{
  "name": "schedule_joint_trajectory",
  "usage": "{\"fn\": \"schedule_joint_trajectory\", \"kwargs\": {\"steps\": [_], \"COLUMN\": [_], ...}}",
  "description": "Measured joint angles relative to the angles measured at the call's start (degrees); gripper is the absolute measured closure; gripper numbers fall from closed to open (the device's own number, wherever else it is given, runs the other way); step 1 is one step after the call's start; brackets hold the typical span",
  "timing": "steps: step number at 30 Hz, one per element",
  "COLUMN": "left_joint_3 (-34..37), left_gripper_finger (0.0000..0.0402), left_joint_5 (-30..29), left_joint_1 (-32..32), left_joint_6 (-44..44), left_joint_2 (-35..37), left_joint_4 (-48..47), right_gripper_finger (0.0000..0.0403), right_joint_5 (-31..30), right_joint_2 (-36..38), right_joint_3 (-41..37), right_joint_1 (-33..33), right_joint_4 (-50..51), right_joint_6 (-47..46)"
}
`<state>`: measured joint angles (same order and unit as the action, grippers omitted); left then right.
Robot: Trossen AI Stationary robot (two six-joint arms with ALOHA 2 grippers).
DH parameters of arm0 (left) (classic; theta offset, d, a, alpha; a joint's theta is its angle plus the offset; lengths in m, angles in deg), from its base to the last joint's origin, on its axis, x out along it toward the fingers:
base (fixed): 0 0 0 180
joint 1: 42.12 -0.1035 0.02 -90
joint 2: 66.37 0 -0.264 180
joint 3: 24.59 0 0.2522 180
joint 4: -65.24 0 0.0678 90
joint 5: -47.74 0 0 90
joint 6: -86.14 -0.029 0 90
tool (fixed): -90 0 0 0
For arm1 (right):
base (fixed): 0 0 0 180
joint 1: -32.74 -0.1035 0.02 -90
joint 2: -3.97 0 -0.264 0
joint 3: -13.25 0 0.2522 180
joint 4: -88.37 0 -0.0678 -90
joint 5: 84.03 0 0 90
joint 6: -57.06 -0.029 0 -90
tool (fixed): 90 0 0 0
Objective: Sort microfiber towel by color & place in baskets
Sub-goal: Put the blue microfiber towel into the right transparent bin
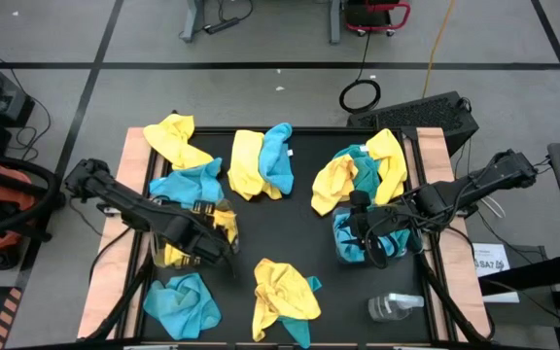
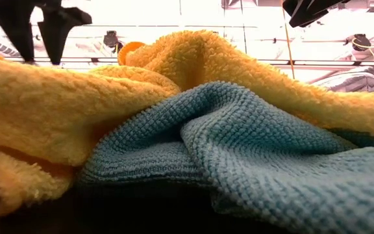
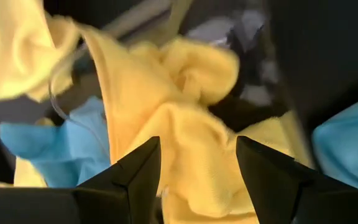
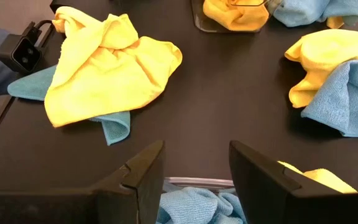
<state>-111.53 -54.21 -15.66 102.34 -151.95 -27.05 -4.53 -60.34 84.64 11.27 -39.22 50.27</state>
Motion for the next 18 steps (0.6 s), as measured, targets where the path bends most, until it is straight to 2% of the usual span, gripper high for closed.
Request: {"fn": "schedule_joint_trajectory", "kwargs": {"steps": [4, 9, 13, 18], "left_joint_3": [-3.17, -4.75, -3.86, -1.74], "left_gripper_finger": [0.0186, 0.0186, 0.0186, 0.0186], "left_joint_5": [2.79, 6.03, 8.53, 8.74], "left_joint_1": [2.0, 4.83, 9.26, 14.55], "left_joint_6": [0.19, 4.92, 8.66, 11.56], "left_joint_2": [0.0, 0.02, 0.02, -0.01], "left_joint_4": [0.19, 2.24, 10.29, 17.92], "right_gripper_finger": [0.0232, 0.0232, 0.0232, 0.0232], "right_joint_5": [0.0, 0.0, 0.0, 0.0], "right_joint_2": [0.0, 0.0, 0.0, 0.0], "right_joint_3": [0.0, 0.0, 0.0, 0.0], "right_joint_1": [-0.02, -0.02, -0.01, -0.01], "right_joint_4": [0.0, -0.36, -0.42, -0.64], "right_joint_6": [0.08, 0.81, 1.11, 1.73]}}
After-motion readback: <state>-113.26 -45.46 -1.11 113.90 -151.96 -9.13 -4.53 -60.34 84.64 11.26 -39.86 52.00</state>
